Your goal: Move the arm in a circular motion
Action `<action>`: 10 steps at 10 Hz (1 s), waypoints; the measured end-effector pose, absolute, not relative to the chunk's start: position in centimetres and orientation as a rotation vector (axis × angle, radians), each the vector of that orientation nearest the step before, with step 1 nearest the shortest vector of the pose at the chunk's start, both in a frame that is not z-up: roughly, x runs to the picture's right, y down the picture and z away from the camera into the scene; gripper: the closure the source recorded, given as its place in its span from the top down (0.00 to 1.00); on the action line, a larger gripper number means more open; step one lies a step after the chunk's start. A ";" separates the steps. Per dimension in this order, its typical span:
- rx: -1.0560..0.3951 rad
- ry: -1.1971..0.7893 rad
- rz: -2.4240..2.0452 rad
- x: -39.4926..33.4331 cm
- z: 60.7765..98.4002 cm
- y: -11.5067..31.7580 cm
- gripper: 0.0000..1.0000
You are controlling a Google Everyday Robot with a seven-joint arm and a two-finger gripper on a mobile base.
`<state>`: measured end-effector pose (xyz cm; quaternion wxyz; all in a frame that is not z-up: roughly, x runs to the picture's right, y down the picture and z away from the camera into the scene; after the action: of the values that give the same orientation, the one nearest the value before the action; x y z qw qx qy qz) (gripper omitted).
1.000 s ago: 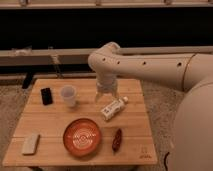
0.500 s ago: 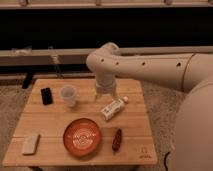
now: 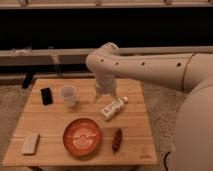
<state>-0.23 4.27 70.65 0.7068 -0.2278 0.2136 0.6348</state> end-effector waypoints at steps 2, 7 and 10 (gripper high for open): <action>-0.502 0.477 1.405 0.3 71.0 3.8 0.65; -0.504 0.468 1.385 -0.2 71.2 3.4 0.65; -0.501 0.466 1.374 -0.1 71.4 3.1 0.65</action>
<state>-0.11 3.07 71.42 0.7195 -0.2268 0.2108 0.6216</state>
